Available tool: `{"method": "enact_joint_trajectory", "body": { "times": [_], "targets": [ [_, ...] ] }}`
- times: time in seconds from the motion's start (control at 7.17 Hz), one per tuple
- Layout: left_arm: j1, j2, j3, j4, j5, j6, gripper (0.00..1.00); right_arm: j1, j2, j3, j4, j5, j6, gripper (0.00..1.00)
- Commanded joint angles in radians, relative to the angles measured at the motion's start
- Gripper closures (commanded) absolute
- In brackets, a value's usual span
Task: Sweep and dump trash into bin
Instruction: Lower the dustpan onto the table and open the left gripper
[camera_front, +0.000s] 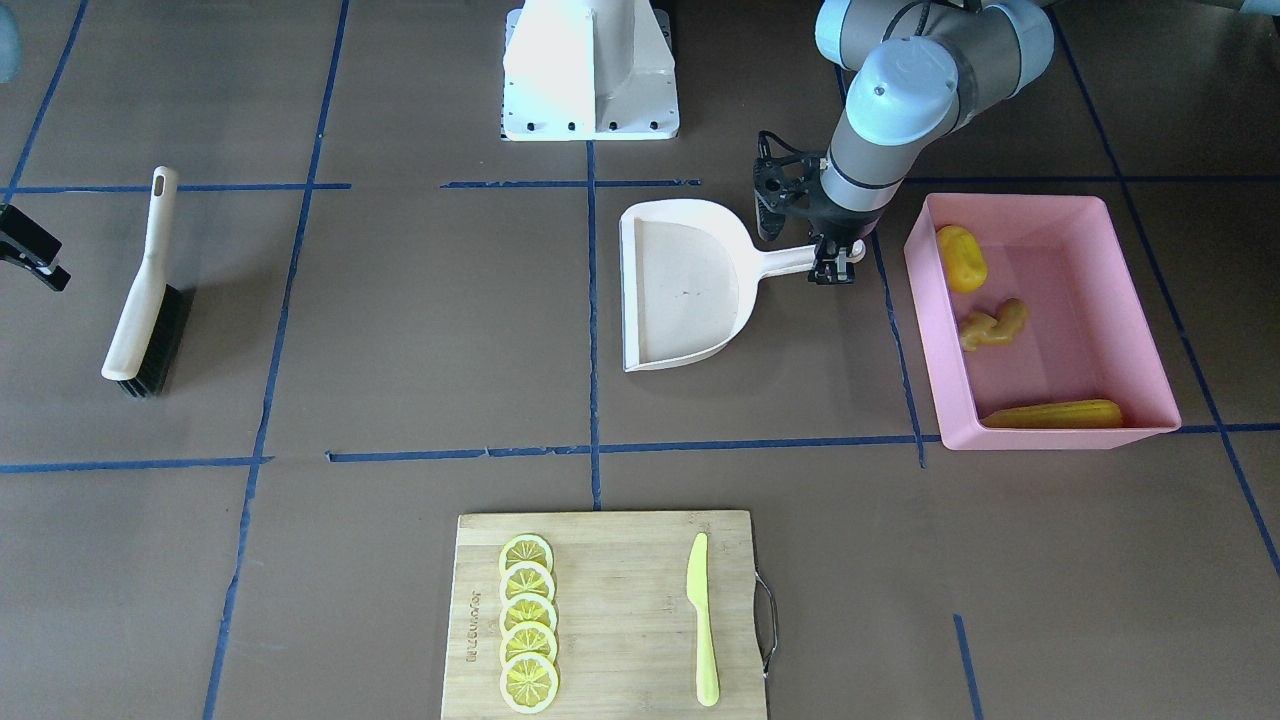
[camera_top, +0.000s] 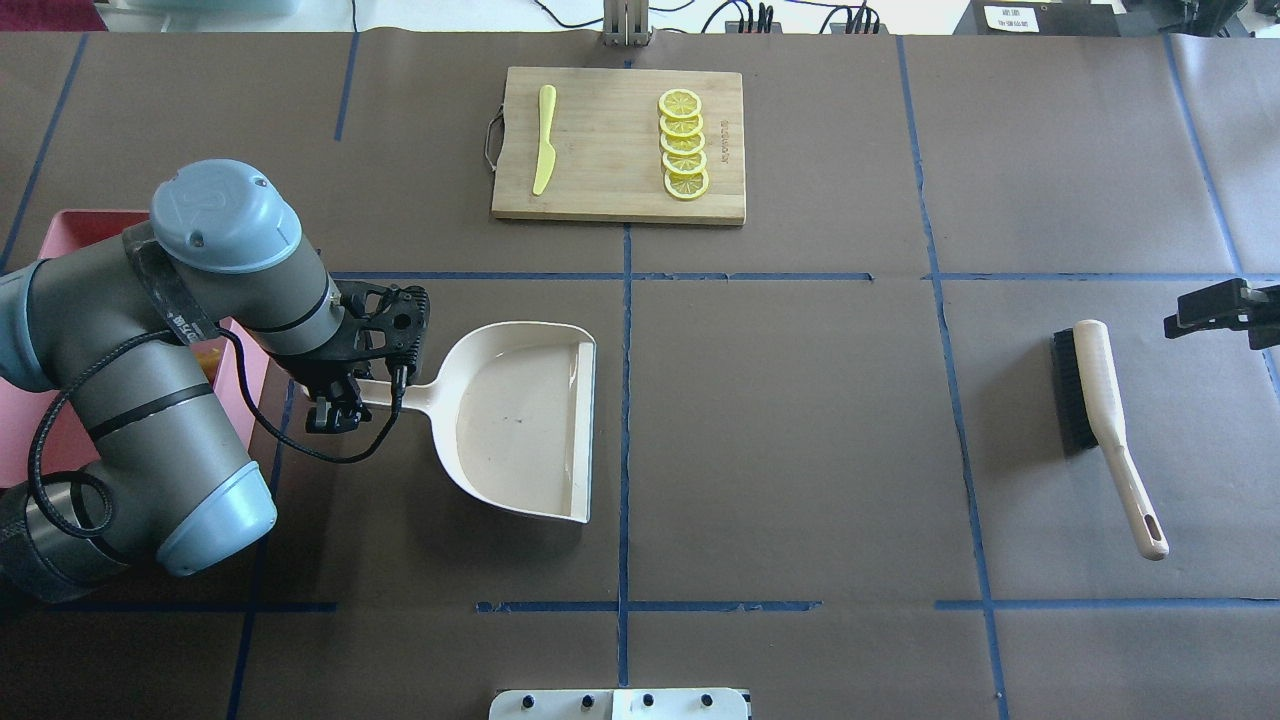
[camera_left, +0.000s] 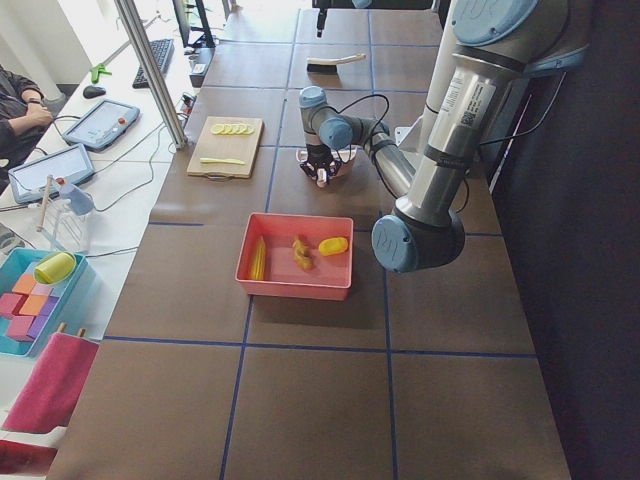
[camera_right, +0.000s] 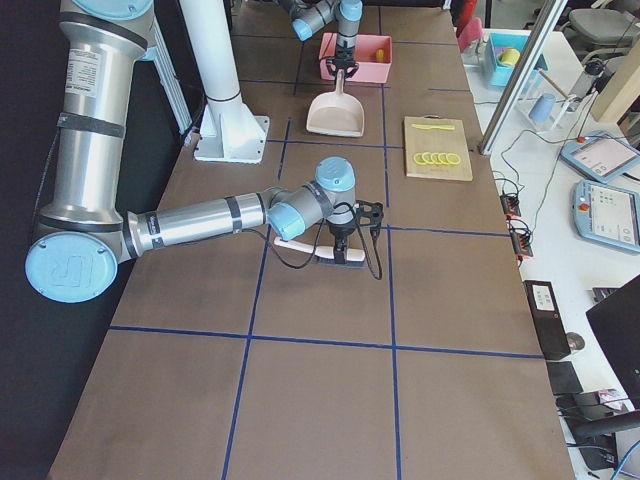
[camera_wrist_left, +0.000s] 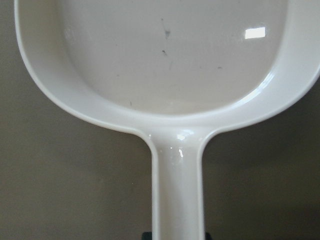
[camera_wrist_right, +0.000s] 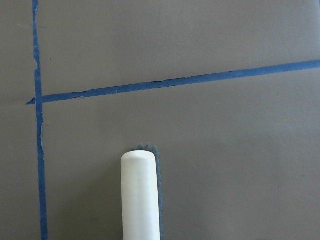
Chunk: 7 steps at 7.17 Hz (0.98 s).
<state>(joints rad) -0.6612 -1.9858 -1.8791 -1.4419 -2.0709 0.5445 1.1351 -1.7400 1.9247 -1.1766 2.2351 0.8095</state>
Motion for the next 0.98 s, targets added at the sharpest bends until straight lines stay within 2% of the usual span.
{"method": "enact_joint_trajectory", "body": {
  "times": [0.0, 0.28, 0.56, 0.7, 0.84],
  "targets": [
    [0.000, -0.015, 0.000, 0.000, -0.002, 0.000, 0.15, 0.000, -0.001, 0.000, 0.000, 0.000, 0.000, 0.00],
    [0.002, -0.012, 0.005, 0.012, 0.000, 0.003, 0.10, 0.000, -0.001, 0.000, 0.000, 0.000, 0.000, 0.00],
    [-0.003, -0.010, -0.012, 0.014, -0.002, -0.009, 0.10, 0.000, -0.001, -0.001, 0.000, 0.000, 0.000, 0.00],
    [-0.021, -0.007, -0.026, 0.012, -0.002, -0.009, 0.07, 0.000, 0.000, -0.001, 0.000, 0.000, 0.000, 0.00],
    [-0.078, -0.005, -0.037, 0.012, -0.002, -0.012, 0.00, 0.000, 0.000, -0.001, 0.000, 0.000, 0.000, 0.00]
  ]
}}
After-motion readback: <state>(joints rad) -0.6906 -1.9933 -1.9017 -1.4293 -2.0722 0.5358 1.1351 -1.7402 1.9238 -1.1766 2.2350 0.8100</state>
